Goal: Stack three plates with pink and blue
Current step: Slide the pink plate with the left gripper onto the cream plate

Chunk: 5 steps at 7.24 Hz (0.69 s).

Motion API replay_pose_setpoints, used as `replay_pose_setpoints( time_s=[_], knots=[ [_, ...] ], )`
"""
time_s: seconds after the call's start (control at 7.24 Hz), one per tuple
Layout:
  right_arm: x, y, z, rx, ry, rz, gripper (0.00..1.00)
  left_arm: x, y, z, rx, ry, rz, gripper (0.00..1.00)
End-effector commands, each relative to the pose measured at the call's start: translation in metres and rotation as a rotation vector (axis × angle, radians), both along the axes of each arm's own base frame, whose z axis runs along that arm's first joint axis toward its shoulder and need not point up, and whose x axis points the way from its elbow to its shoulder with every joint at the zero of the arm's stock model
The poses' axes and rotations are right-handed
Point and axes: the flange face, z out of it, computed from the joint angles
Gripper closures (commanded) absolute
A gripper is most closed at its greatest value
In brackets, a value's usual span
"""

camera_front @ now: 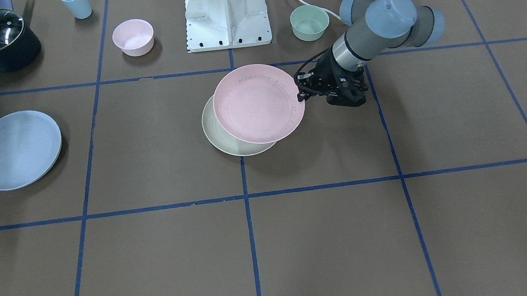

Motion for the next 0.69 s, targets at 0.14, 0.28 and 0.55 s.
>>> replay_pose_setpoints(
  time_s=[0.14, 0.28, 0.55],
  knots=[
    [-0.001, 0.000, 0.000, -0.002, 0.000, 0.000, 0.00, 0.050, -0.007, -0.003, 0.002, -0.029, 0.011, 0.40],
    [-0.001, 0.000, -0.002, 0.003, -0.001, -0.001, 0.00, 0.052, -0.007, -0.003, -0.003, -0.030, 0.014, 0.23],
    [-0.035, 0.005, -0.005, -0.024, 0.015, -0.031, 0.00, 0.037, -0.011, -0.005, 0.005, -0.020, -0.003, 0.01]
  ],
)
